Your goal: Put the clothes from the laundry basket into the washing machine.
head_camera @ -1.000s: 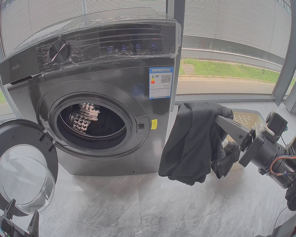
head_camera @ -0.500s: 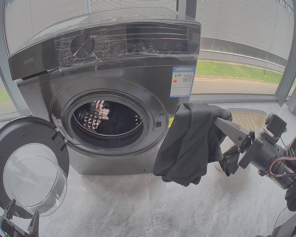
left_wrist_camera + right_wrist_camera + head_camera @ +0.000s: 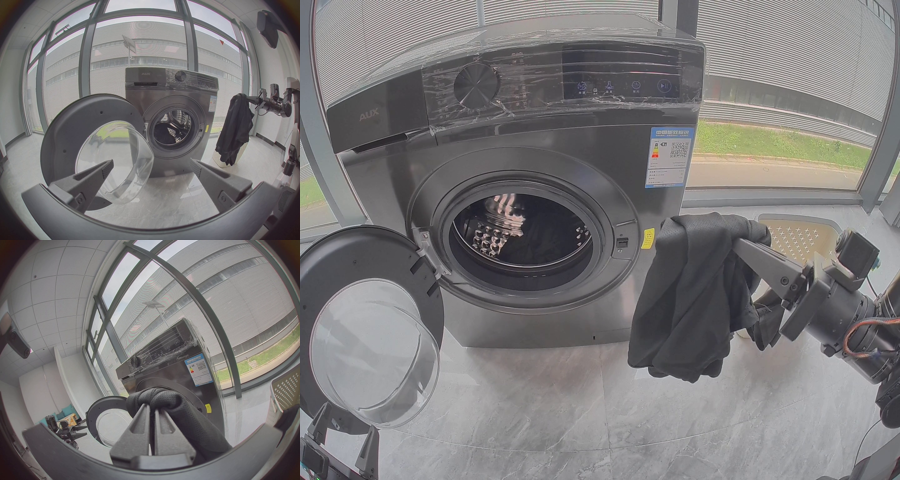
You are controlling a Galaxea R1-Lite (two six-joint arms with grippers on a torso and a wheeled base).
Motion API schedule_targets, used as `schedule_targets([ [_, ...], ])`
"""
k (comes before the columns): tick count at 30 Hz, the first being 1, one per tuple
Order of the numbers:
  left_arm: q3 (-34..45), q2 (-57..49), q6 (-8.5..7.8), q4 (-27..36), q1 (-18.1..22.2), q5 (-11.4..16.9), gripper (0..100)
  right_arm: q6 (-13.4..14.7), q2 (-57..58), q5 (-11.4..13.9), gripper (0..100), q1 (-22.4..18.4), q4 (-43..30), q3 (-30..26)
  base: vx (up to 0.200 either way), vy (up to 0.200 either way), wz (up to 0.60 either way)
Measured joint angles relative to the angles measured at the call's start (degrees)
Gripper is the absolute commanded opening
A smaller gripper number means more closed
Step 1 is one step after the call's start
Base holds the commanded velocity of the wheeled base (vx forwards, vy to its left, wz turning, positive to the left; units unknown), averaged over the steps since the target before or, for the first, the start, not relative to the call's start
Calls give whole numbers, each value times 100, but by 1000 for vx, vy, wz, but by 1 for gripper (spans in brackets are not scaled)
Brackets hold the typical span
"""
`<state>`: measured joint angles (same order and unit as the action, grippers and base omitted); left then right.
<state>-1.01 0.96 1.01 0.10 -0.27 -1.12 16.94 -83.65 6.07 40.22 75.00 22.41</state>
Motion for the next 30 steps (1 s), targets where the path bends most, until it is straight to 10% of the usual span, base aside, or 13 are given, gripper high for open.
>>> schedule_targets([
  [11,0,0,-41,0,0,0,100,10,-190,-589,0,339,30,374,0,0,0],
  [30,0,0,-90,0,-4,-2,100,104,-557,-521,0,330,-15,35,0,0,0],
])
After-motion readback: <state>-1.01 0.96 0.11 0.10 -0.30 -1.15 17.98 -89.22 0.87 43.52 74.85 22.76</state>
